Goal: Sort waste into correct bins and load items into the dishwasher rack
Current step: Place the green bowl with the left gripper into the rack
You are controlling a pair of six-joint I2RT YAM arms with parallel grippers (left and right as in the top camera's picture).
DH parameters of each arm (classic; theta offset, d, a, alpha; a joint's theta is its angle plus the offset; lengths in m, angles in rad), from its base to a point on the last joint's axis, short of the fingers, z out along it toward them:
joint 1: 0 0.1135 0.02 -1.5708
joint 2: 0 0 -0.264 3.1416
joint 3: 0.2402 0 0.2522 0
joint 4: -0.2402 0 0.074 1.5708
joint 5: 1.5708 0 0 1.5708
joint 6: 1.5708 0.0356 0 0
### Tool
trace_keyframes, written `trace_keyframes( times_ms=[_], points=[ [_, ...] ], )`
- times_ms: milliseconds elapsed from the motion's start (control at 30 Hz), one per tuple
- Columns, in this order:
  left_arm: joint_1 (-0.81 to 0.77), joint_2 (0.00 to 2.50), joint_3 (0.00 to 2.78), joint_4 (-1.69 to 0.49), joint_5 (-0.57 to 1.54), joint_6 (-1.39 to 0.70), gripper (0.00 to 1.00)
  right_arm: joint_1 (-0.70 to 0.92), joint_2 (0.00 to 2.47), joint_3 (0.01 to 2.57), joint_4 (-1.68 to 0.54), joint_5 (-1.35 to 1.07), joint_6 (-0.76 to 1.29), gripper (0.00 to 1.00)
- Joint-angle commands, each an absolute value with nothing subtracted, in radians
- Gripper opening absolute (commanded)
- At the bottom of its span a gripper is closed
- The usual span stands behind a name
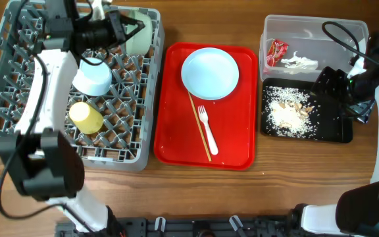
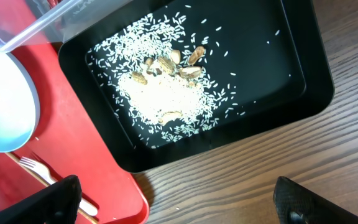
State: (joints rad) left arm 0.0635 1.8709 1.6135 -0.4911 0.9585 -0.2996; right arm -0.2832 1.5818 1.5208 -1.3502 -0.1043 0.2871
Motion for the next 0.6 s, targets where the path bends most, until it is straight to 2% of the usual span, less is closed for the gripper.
trace_keyframes(
  times_ms=[0, 200, 567],
  points=[
    [0.119, 1.977, 1.62, -0.44, 1.179, -0.381, 0.04, -0.283, 1.563, 1.53, -1.353, -0.113, 0.288, 1.0],
    [0.195, 2.06, 1.62, -0.373, 1.186, -0.409, 0.04, -0.283, 1.563, 1.53, -1.356, -0.113, 0.288, 1.0],
    [0.207, 2.065, 1.62, -0.347, 1.188, -0.451, 0.04, -0.283, 1.563, 1.53, -1.362, -0.113, 0.289, 1.0]
  ],
)
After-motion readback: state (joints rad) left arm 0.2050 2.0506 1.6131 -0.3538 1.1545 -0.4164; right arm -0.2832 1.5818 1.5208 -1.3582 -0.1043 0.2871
